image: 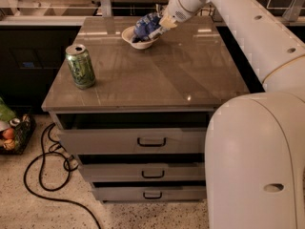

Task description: Pick blue chip bag from paper bowl and place on counter

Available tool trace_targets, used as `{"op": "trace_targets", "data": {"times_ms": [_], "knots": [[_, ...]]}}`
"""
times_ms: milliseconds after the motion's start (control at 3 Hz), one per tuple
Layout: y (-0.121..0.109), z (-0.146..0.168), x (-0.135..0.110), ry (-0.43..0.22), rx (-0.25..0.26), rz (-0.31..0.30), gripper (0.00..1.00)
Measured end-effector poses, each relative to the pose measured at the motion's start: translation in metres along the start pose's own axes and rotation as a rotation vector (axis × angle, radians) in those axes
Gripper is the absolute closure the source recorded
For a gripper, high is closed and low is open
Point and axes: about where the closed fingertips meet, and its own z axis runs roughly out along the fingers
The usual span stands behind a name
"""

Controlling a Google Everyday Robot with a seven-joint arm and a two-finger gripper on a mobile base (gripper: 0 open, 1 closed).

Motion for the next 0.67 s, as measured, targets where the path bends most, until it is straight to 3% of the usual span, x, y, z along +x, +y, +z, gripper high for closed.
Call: {"op": "trace_targets", "data": {"times_ms": [333,667], "knots": [[0.0022,0.0038,0.0000,0.001,-0.006,0.000,1.00],[0.0022,0.0039,0.0000,0.001,-0.006,0.000,1.00]]}}
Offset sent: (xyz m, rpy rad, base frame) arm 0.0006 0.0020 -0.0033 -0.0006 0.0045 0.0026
